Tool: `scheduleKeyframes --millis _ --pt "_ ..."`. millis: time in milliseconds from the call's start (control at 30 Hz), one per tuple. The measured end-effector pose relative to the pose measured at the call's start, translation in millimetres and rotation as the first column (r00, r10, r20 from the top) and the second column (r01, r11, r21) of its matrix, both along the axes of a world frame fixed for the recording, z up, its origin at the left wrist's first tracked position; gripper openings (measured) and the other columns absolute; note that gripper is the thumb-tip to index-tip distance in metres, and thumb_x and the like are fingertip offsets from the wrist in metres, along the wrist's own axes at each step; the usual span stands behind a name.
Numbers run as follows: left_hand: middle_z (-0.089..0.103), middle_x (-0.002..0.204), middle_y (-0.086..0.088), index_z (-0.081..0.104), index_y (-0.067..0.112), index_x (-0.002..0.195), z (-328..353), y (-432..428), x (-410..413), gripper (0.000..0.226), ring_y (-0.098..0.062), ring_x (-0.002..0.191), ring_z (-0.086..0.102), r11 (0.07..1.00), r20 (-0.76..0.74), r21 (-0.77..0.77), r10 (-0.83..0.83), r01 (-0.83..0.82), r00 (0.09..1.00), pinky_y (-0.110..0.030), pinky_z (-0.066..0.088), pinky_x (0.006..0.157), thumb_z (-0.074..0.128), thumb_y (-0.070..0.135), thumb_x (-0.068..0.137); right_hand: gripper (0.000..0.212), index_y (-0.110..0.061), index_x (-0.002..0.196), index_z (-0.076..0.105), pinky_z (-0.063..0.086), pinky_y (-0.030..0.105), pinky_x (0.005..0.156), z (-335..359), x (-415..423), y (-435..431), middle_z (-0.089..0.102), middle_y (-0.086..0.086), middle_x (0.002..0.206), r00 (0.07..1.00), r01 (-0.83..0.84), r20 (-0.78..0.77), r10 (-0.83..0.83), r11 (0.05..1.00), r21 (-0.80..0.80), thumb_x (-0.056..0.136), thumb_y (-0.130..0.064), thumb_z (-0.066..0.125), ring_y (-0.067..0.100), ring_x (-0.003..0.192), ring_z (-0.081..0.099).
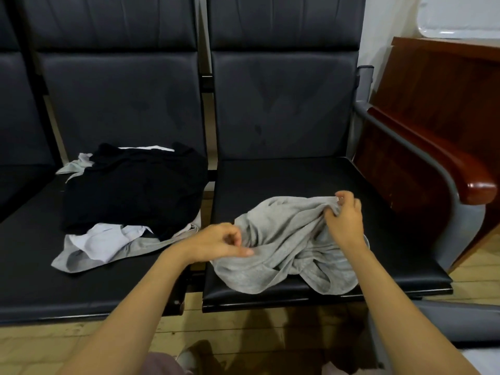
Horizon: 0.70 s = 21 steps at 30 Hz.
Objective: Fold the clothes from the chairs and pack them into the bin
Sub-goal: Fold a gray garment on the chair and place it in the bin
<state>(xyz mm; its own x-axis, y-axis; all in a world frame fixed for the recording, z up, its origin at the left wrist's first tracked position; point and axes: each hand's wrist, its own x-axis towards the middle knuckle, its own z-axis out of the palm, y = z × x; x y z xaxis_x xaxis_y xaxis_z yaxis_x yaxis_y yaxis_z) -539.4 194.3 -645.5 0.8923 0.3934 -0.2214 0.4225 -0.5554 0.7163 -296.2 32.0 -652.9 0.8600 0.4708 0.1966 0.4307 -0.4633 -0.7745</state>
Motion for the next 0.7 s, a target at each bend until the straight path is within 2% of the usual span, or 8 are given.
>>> scheduleKeyframes --millis 100,233,333,400,467,533,600,700 --pt "0.053 0.091 0.009 0.058 0.021 0.094 -16.9 -5.4 4.3 0.034 -0.006 0.079 0.052 0.986 0.132 0.108 0.111 -0.126 0.985 -0.017 0.044 0.071 0.076 0.044 0.077 0.058 -0.006 0.136 0.041 0.041 0.037 0.093 -0.8 0.4 -5.8 0.044 0.018 0.136 0.979 -0.087 -0.199 0.041 0.970 -0.227 0.087 -0.020 0.069 0.032 0.118 0.050" --pt "0.055 0.089 0.016 0.066 0.030 0.089 -18.3 -7.8 7.2 0.028 0.001 0.084 0.053 0.975 0.078 0.219 -0.040 0.022 0.996 -0.012 0.042 0.075 0.077 0.049 0.072 0.020 -0.005 0.099 0.065 0.044 0.031 0.065 1.4 9.5 -17.5 0.063 0.011 0.093 0.967 -0.139 -0.248 0.066 0.946 -0.291 0.085 -0.020 0.069 0.019 0.076 0.056" --pt "0.057 0.080 0.014 0.062 0.030 0.077 -13.5 -5.6 2.1 0.012 -0.003 0.079 0.055 0.924 0.001 0.379 -0.051 0.047 0.999 -0.024 0.048 0.073 0.071 0.037 0.081 0.013 -0.009 0.098 0.059 0.043 0.033 0.069 7.9 13.2 -29.4 0.059 0.008 0.093 0.966 -0.105 -0.256 0.040 0.964 -0.245 0.089 -0.018 0.062 0.023 0.084 0.056" --pt "0.054 0.075 0.011 0.057 0.023 0.077 -10.2 -2.8 -5.3 0.013 -0.013 0.077 0.056 0.885 0.009 0.461 0.066 -0.063 0.998 -0.032 0.047 0.070 0.058 0.027 0.090 0.012 -0.011 0.101 0.054 0.041 0.032 0.069 14.1 8.9 -35.2 0.056 0.008 0.096 0.951 -0.092 -0.308 0.029 0.976 -0.195 0.091 -0.017 0.057 0.021 0.084 0.053" --pt "0.055 0.075 0.007 0.053 0.018 0.084 -7.7 -10.7 -10.2 0.016 -0.015 0.074 0.055 0.915 0.059 0.369 0.150 -0.162 0.987 -0.035 0.046 0.070 0.050 0.029 0.095 0.006 -0.013 0.097 0.053 0.043 0.033 0.067 23.4 0.2 -39.8 0.057 0.010 0.096 0.906 -0.075 -0.421 0.043 0.995 -0.061 0.091 -0.014 0.055 0.020 0.079 0.053" --pt "0.059 0.087 0.004 0.052 0.019 0.094 -9.8 -25.6 -9.6 0.016 -0.012 0.079 0.056 0.955 0.039 0.261 0.138 -0.143 0.990 -0.032 0.047 0.071 0.054 0.035 0.094 0.005 -0.016 0.091 0.053 0.047 0.037 0.072 42.8 -10.4 -41.8 0.060 0.012 0.097 0.870 -0.079 -0.479 0.113 0.993 0.091 0.092 -0.013 0.056 0.022 0.081 0.057" --pt "0.058 0.099 0.001 0.053 0.023 0.096 -15.0 -38.8 -6.3 0.014 -0.018 0.092 0.058 0.938 -0.024 0.334 0.102 -0.088 0.995 -0.033 0.047 0.076 0.057 0.036 0.092 0.006 -0.016 0.093 0.056 0.052 0.040 0.080 72.6 -21.7 -44.2 0.063 0.012 0.099 0.843 -0.130 -0.494 0.211 0.973 0.193 0.091 -0.012 0.059 0.025 0.090 0.062" --pt "0.060 0.090 -0.005 0.047 0.027 0.079 -6.4 -48.3 -4.8 0.017 -0.027 0.087 0.060 0.901 -0.045 0.414 0.166 -0.132 0.985 -0.035 0.046 0.071 0.051 0.026 0.095 0.016 -0.008 0.096 0.061 0.053 0.035 0.070 121.6 -35.2 -51.4 0.066 0.012 0.090 0.800 -0.263 -0.476 0.364 0.927 0.266 0.084 0.001 0.066 0.024 0.083 0.064"
